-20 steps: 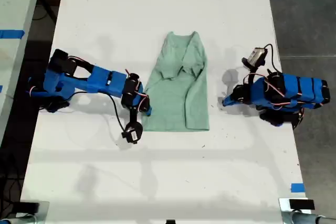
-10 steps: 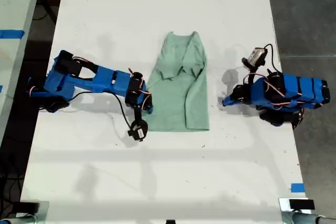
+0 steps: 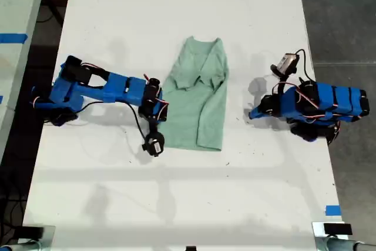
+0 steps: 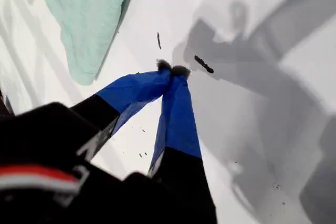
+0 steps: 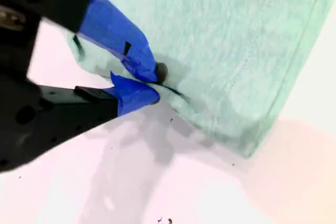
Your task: Fold t shirt
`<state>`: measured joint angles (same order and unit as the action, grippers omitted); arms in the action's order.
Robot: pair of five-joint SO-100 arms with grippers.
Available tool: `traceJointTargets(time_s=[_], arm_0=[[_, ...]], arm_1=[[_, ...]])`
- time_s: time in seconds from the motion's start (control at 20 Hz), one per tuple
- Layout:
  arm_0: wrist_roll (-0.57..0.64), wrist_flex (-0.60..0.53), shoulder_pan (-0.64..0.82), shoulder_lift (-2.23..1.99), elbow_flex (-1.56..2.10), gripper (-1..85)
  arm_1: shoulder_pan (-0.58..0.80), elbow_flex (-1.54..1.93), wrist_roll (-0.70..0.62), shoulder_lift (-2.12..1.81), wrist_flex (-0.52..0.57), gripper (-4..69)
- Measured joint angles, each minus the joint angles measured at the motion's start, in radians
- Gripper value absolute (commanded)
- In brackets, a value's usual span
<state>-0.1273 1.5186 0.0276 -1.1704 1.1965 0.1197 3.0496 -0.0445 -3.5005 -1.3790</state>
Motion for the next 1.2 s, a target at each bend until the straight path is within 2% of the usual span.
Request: traceJointTargets(time_s=[0.1, 0.35, 0.45, 0.7, 0.8, 1.2], arm_0=[[0.008, 0.011, 0.000, -0.078, -0.002, 0.0], [0.147, -0.014, 0.000, -0.091, -0.201, 0.0], [0.199, -0.097, 0.002, -0.080, -0.219, 0.0], [0.337, -0.383, 0.038, 0.064, -0.221, 0.0], [0.351, -0.437, 0.041, 0.133, -0.219, 18.4], [0.422, -0.508, 0.041, 0.167, -0.255, 18.4]], arm_1=[[0.000, 0.000, 0.000, 0.000, 0.000, -0.2], [0.000, 0.000, 0.000, 0.000, 0.000, -0.2], [0.000, 0.000, 0.000, 0.000, 0.000, -0.2], [0.000, 0.000, 0.000, 0.000, 0.000, -0.2], [0.000, 0.000, 0.000, 0.000, 0.000, -0.2], [0.000, 0.002, 0.000, 0.000, 0.000, -0.2]])
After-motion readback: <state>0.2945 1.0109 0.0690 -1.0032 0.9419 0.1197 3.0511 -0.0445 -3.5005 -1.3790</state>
